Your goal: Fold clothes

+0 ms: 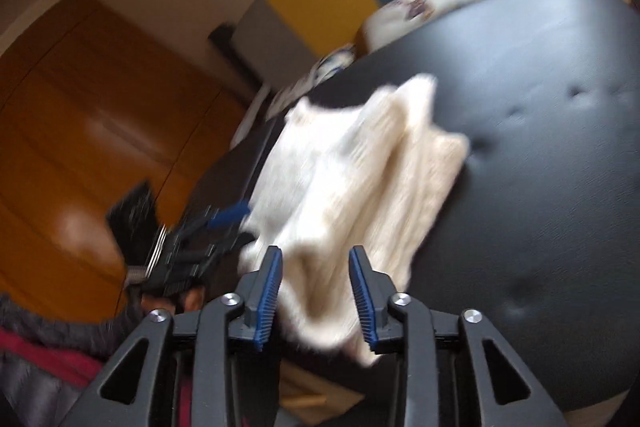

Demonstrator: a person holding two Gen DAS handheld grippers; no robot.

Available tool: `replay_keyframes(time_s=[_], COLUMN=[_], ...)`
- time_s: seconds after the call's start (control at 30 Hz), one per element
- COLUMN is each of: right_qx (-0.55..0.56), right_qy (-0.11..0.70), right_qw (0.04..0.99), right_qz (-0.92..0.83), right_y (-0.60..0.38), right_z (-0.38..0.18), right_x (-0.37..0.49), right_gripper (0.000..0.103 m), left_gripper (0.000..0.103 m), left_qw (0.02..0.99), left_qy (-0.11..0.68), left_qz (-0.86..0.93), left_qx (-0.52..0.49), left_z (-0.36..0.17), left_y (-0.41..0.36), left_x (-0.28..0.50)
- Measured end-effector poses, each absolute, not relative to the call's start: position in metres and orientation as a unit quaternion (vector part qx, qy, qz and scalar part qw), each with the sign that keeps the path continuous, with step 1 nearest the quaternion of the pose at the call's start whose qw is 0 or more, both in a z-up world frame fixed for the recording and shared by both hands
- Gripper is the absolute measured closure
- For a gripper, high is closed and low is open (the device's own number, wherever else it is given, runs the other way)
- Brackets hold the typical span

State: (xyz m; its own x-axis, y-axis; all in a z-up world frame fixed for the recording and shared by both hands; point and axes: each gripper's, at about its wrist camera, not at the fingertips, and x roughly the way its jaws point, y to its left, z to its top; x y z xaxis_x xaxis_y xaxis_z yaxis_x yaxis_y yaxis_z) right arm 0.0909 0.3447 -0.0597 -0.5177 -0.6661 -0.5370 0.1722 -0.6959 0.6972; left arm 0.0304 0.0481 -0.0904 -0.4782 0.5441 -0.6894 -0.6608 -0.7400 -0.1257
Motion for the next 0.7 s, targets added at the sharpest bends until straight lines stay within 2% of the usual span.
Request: replay_keyframes(time_s=[0.2, 0.43, 0.5, 0.6, 0.63, 0.7], right_qx=[0.426, 0.444, 0.471, 0.512, 0.502, 0.46], right_qy=[-0.345, -0.381, -0.356, -0.232, -0.208, -0.172], right_qw=[0.214, 0.19, 0.185, 0.186, 0.188, 0.185], right_qz=[-0.808, -0.788, -0.786, -0.806, -0.818, -0.851], right_y=[0.339, 0.327, 0.314, 0.277, 0.272, 0.269], right_z=[-0.081, -0.095, -0.1, -0.09, -0.077, -0.043], right_x=[0.037, -0.005, -0.017, -0.031, -0.03, -0.022], right_gripper=[0.064, 0.064, 0.063, 0.086, 0.091, 0.092], left_gripper=[0.046, 0.046, 0.046, 0.043, 0.043, 0.042], left_qw=[0.356, 0.377, 0.388, 0.402, 0.406, 0.414], left_qy=[0.066, 0.094, 0.101, 0.135, 0.151, 0.171], left_qz=[0.859, 0.845, 0.838, 0.821, 0.814, 0.807], left_qx=[-0.362, -0.368, -0.369, -0.382, -0.388, -0.384], left_z=[-0.092, -0.104, -0.107, -0.119, -0.125, -0.129], left_y=[0.035, 0.042, 0.045, 0.054, 0.057, 0.059], left_x=[0.046, 0.053, 0.055, 0.058, 0.059, 0.064])
